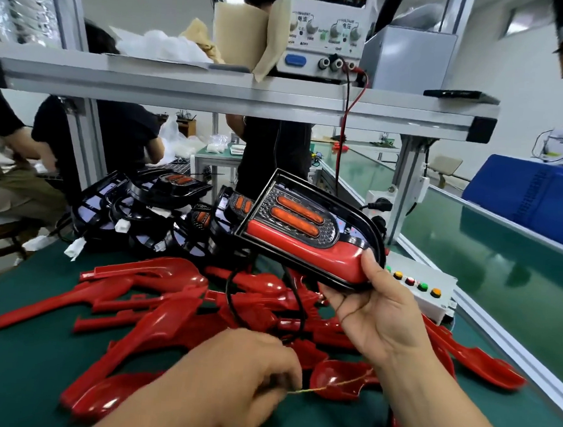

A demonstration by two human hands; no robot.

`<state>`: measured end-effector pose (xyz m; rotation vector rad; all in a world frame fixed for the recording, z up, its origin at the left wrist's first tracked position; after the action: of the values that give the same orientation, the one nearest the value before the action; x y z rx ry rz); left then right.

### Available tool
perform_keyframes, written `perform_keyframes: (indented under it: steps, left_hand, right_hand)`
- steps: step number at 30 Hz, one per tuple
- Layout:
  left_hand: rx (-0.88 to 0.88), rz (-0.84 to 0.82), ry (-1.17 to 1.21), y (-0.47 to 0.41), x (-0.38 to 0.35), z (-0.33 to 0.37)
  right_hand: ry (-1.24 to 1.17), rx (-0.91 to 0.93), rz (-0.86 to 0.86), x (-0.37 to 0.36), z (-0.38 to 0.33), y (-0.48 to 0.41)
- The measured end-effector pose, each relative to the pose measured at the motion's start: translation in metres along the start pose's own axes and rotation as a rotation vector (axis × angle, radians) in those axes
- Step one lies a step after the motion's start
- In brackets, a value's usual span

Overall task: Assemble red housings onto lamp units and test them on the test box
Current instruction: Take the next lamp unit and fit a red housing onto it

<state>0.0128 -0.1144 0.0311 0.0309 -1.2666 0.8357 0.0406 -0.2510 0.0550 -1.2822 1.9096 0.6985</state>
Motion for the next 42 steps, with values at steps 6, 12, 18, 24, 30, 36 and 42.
perform_keyframes:
  steps: [6,12,18,24,30,36,42]
  left_hand:
    - [0.106,-0.049,-0.352,-0.008,-0.032,-0.028]
    - [0.024,0.111,-0.412,-0.013,-0.011,-0.014]
    - [0.063,0.222,-0.109,-0.003,0.027,-0.023]
    - [0.001,0.540,-0.018,0.000,0.084,-0.018]
    - [-0.006,0.704,-0.052,0.012,0.128,-0.019]
    - [-0.031,0.642,-0.013,-0.011,0.148,-0.009]
    - [-0.142,0.381,-0.252,-0.050,0.119,0.005]
  right_hand:
    - [-0.052,0.006,-0.016,0.000,-0.009,0.001]
    - [-0.062,0.009,-0.011,0.002,-0.011,0.001]
    - [-0.058,0.028,0.007,0.008,-0.013,-0.004]
    - [0.081,0.114,-0.030,0.009,-0.008,-0.006]
    - [0.334,0.168,-0.187,-0.010,0.012,0.010]
    - [0.458,0.157,-0.288,-0.022,0.030,0.025]
    - [0.453,0.111,-0.323,-0.024,0.035,0.030]
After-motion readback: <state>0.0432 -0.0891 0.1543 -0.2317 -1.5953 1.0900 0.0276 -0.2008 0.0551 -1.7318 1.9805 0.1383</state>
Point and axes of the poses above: each hand's wrist, its own y-axis away from the middle knuckle, its own x-axis out of the back of the hand, z = x × y, the point moved 10 cm from there along -y, towards the middle knuckle, and after that the axes turned 14 degrees about z, right-handed, at the moved point
